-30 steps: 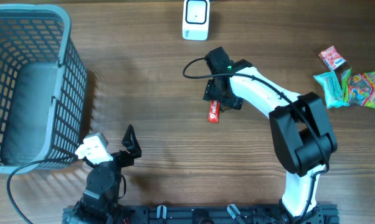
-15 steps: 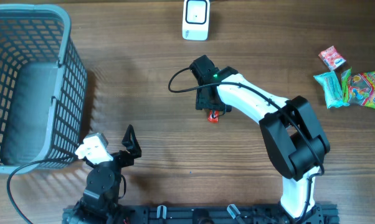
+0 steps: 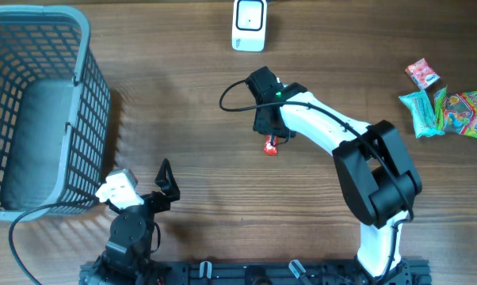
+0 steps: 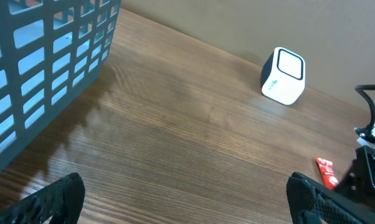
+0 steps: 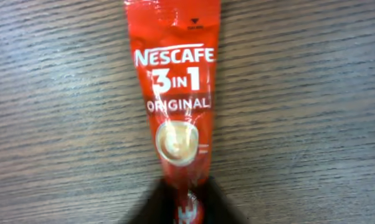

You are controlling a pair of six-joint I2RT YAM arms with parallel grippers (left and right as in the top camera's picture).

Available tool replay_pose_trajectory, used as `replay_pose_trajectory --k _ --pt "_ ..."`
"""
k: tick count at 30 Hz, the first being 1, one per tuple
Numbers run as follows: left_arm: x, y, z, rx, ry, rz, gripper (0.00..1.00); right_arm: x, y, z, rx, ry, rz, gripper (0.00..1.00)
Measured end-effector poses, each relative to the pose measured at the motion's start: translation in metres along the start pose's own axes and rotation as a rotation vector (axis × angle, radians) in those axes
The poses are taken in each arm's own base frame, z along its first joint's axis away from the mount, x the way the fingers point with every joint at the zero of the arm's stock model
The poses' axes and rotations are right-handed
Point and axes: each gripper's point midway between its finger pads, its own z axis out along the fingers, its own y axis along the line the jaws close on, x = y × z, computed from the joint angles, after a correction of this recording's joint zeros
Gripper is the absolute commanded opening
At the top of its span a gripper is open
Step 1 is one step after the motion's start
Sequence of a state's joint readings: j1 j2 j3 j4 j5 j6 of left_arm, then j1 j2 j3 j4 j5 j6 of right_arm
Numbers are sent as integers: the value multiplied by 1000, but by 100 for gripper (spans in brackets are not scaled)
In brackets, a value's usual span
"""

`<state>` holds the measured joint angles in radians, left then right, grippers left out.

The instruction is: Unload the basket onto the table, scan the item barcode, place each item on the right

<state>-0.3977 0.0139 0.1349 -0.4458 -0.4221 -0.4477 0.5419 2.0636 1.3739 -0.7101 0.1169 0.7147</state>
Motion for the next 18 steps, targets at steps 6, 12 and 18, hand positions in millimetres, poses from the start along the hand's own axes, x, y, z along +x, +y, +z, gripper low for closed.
replay_pose_trajectory --k 6,12,18 --pt "0 0 0 0 0 0 100 24 -2 -7 -16 138 -39 4" --pt "0 0 0 0 0 0 100 59 97 -178 -1268 327 -543 4" --pt "0 0 0 -1 0 0 100 54 109 -245 -1702 116 -793 4"
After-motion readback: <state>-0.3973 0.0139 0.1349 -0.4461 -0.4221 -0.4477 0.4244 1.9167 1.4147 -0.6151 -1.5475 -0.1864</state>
